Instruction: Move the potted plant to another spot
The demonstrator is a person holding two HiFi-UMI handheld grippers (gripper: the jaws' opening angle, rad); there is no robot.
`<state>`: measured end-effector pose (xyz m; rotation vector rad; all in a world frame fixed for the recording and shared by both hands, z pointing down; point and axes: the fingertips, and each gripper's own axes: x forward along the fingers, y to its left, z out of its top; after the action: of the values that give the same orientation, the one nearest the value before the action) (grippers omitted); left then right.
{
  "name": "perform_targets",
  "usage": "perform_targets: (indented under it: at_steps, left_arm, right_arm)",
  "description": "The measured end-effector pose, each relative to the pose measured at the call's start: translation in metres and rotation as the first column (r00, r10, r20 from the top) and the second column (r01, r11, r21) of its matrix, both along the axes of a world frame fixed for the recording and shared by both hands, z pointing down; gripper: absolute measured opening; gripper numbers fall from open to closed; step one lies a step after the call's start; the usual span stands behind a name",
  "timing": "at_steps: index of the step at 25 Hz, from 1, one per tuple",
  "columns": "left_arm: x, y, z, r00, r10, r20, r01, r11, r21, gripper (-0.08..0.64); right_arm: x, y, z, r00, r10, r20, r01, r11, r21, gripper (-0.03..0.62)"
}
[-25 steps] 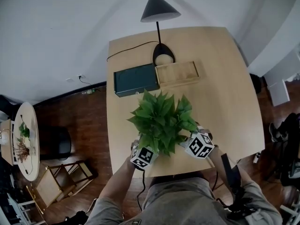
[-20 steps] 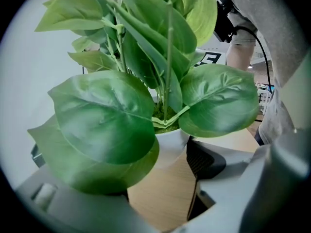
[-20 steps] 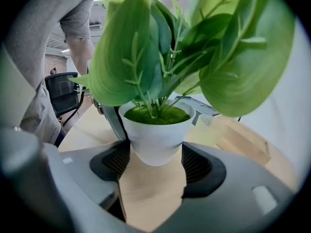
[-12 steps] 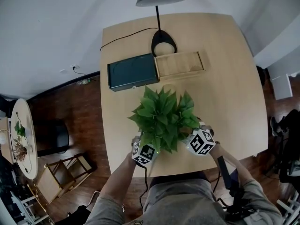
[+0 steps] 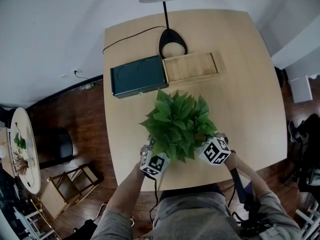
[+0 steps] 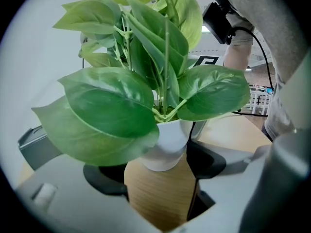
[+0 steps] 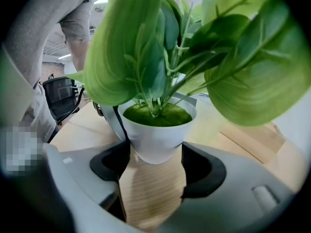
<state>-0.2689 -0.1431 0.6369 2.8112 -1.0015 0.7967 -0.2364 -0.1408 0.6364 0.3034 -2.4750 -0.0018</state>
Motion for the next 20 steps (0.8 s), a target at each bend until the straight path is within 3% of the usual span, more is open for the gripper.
perform_targets:
  at_steps: [20]
  left_arm:
    - [-0.0028,0.0016,0.0047,0.999,-0.031,0.010,0.031,0.999,-0.025,0.373]
  right_arm:
    - [0.0017,0.0016,0.0045,1.000,-0.011,0.015,0.012,1.000,-0.027,0.341]
